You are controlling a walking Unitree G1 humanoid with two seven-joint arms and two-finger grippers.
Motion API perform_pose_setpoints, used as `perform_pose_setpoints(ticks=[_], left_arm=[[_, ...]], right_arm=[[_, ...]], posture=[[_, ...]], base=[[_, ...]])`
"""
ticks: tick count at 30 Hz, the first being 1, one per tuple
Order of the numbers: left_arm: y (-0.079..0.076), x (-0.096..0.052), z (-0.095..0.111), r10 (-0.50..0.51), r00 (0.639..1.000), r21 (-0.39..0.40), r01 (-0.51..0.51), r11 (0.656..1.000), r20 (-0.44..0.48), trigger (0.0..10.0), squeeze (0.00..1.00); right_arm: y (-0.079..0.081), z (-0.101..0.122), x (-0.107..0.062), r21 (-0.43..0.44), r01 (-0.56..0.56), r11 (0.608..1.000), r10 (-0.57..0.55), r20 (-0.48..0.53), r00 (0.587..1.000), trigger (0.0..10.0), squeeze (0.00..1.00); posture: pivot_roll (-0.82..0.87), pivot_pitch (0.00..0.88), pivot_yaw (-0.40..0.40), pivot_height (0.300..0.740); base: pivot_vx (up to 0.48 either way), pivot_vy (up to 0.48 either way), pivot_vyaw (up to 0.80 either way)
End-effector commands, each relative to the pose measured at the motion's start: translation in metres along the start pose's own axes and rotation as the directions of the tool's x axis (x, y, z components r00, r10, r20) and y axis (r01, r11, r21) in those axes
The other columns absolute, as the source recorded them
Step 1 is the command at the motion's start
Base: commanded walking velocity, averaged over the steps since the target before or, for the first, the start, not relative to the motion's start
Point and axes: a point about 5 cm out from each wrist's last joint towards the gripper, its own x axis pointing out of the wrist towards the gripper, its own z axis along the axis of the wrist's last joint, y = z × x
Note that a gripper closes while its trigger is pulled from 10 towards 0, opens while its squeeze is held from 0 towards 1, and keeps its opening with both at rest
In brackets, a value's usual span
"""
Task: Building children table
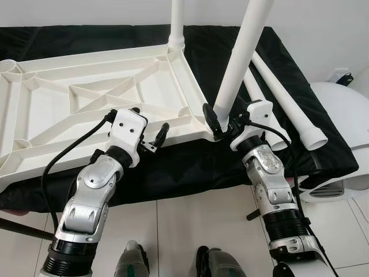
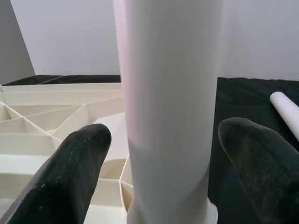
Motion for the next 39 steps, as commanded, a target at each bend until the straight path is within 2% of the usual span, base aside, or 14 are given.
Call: perform_pose_setpoints(ticks=[1,12,21,23,24,26,27,28,31,34,37,39], left_arm=[[-0.002,0.002,0.0,-0.037,0.999,0.0,0.037,0.999,-0.009,10.0,0.0],[0.005,0.002,0.003,-0.068,0.998,0.012,0.068,0.998,-0.005,10.0,0.0],[0.0,0.005,0.002,-0.113,0.994,0.013,0.113,0.994,-0.008,10.0,0.0],[-0.003,0.006,0.004,-0.137,0.991,0.009,0.137,0.99,-0.001,10.0,0.0],[-0.008,0.007,0.006,-0.175,0.985,0.006,0.175,0.985,0.008,10.0,0.0],[-0.008,0.007,0.006,-0.175,0.985,0.006,0.175,0.985,0.008,10.0,0.0],[-0.015,0.008,0.007,-0.216,0.976,-0.002,0.216,0.976,0.011,10.0,0.0],[-0.015,0.008,0.007,-0.216,0.976,-0.002,0.216,0.976,0.011,10.0,0.0],[-0.035,0.009,0.006,-0.326,0.945,-0.009,0.326,0.945,0.014,10.0,0.0],[-0.039,0.01,0.005,-0.347,0.938,-0.004,0.347,0.938,0.011,10.0,0.0],[-0.049,0.01,0.002,-0.414,0.91,0.008,0.414,0.91,0.0,10.0,0.0],[-0.05,0.011,0.001,-0.424,0.906,0.016,0.424,0.906,-0.004,10.0,0.0]], right_arm=[[-0.002,0.001,0.001,-0.003,0.005,1.0,-0.005,0.004,1.0,10.0,0.0],[0.0,0.002,0.007,0.0,-0.009,1.0,0.009,0.006,1.0,10.0,0.0],[0.001,0.003,0.01,-0.002,-0.009,1.0,0.009,0.011,1.0,10.0,0.0],[0.001,0.003,0.01,-0.003,-0.009,1.0,0.01,0.013,1.0,10.0,0.0],[0.001,0.004,0.011,-0.007,-0.012,1.0,0.012,0.016,1.0,10.0,0.0],[0.001,0.004,0.011,-0.007,-0.012,1.0,0.012,0.016,1.0,10.0,0.0],[0.001,0.004,0.011,-0.005,-0.013,1.0,0.013,0.017,1.0,10.0,0.0],[0.001,0.004,0.011,-0.005,-0.013,1.0,0.013,0.017,1.0,10.0,0.0],[0.002,0.004,0.012,-0.006,-0.019,1.0,0.019,0.018,1.0,10.0,0.0],[0.001,0.005,0.012,-0.007,-0.019,1.0,0.019,0.019,1.0,10.0,0.0],[0.001,0.004,0.011,-0.003,-0.016,1.0,0.016,0.016,1.0,10.0,0.0],[0.001,0.003,0.011,-0.004,-0.016,1.0,0.016,0.016,1.0,10.0,0.0]], posture=[[0.07,0.203,-0.014,0.74],[0.08,0.221,-0.017,0.74],[0.06,0.222,-0.013,0.74],[0.06,0.238,-0.013,0.74],[0.06,0.218,-0.019,0.74],[0.06,0.218,-0.019,0.74],[0.06,0.215,-0.02,0.74],[0.06,0.215,-0.02,0.74],[0.06,0.216,-0.022,0.74],[0.06,0.221,-0.021,0.74],[0.06,0.224,-0.019,0.74],[0.06,0.224,-0.019,0.74]], base=[[0.0,0.0,0.0],[0.0,0.0,0.0],[0.0,0.0,0.0],[0.0,0.0,0.0],[0.0,0.0,0.0],[0.0,0.0,0.0],[0.0,0.0,0.0],[0.0,0.0,0.0],[0.0,0.0,0.0],[0.0,0.0,0.0],[0.0,0.0,0.0],[0.0,0.0,0.0]])
